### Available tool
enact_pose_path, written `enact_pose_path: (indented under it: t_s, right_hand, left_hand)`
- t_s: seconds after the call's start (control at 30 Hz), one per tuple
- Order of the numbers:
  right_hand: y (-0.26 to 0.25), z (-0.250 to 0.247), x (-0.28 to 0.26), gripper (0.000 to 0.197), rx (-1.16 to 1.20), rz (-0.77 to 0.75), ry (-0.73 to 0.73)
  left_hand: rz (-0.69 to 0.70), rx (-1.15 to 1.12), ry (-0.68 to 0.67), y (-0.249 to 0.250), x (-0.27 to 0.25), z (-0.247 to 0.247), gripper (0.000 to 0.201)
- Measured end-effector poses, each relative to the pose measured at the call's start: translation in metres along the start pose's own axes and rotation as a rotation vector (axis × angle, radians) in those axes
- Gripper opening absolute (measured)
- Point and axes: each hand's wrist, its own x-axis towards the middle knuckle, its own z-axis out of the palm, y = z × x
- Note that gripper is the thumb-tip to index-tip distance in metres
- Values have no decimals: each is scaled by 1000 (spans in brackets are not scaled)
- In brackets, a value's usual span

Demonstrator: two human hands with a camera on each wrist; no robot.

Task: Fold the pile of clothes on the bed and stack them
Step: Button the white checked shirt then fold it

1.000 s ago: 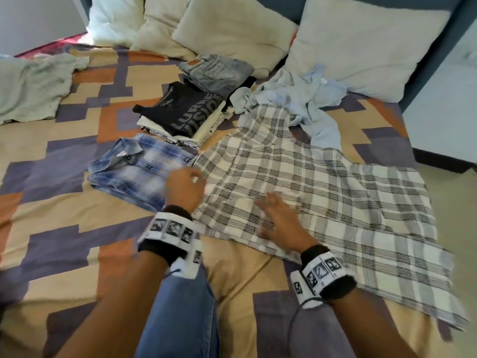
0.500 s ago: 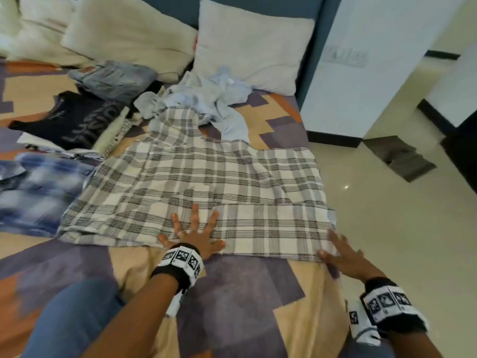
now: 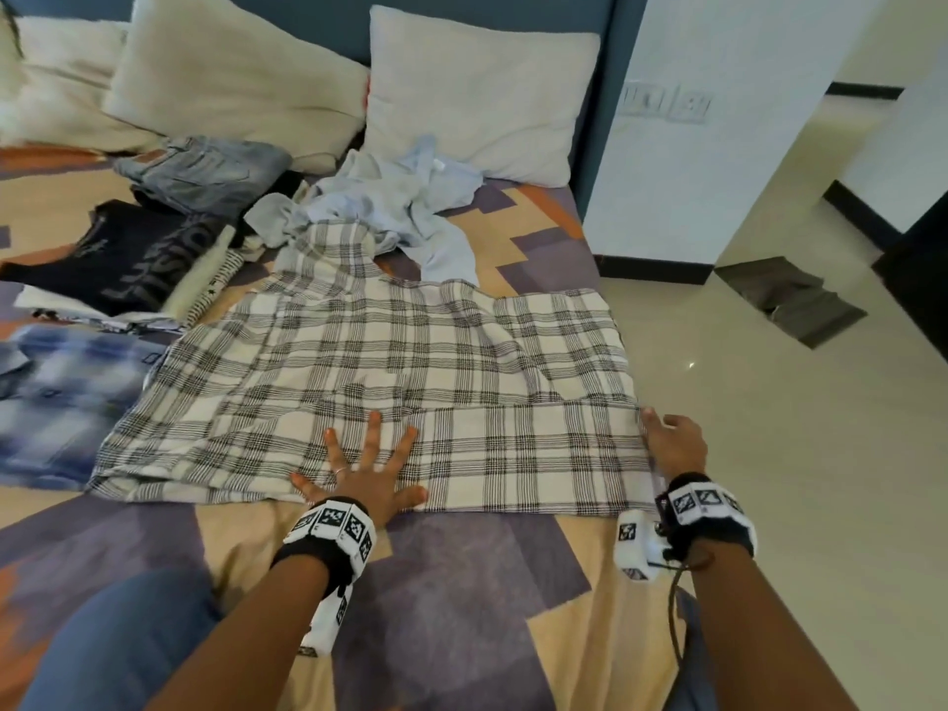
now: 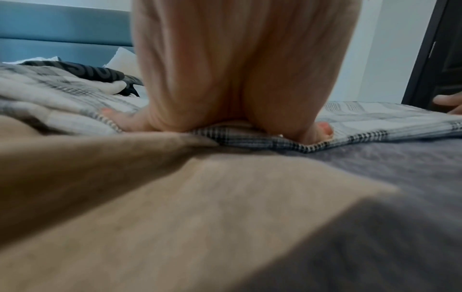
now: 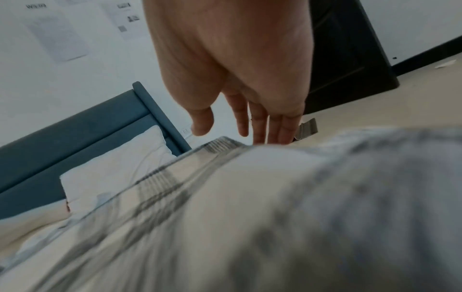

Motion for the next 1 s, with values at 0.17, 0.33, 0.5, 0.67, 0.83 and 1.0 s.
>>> enact_pose_path:
  t_s: [0.17, 0.33, 0.5, 0.67, 0.83, 1.0]
  right_hand:
    - [-27, 9, 36, 51, 115, 63, -179]
    - [-24, 17, 56, 80, 220, 233, -202]
    - [-23, 3, 70, 29, 238, 164, 110]
    - [-13, -1, 77, 41, 128, 264, 141]
    - [-27, 3, 60, 41, 37, -232, 68]
    - [-48, 16, 55, 64, -447, -379, -457]
  left_hand:
    - [-36, 18, -11, 4, 3, 1, 81]
    - [-125, 40, -72, 18, 9, -5, 90]
    - [-139, 38, -101, 20, 14, -7, 94]
    - [-120, 41, -66, 17, 14, -6, 94]
    - [-104, 52, -45, 15, 13, -4, 94]
    - [-92, 18, -18, 15, 14, -5, 94]
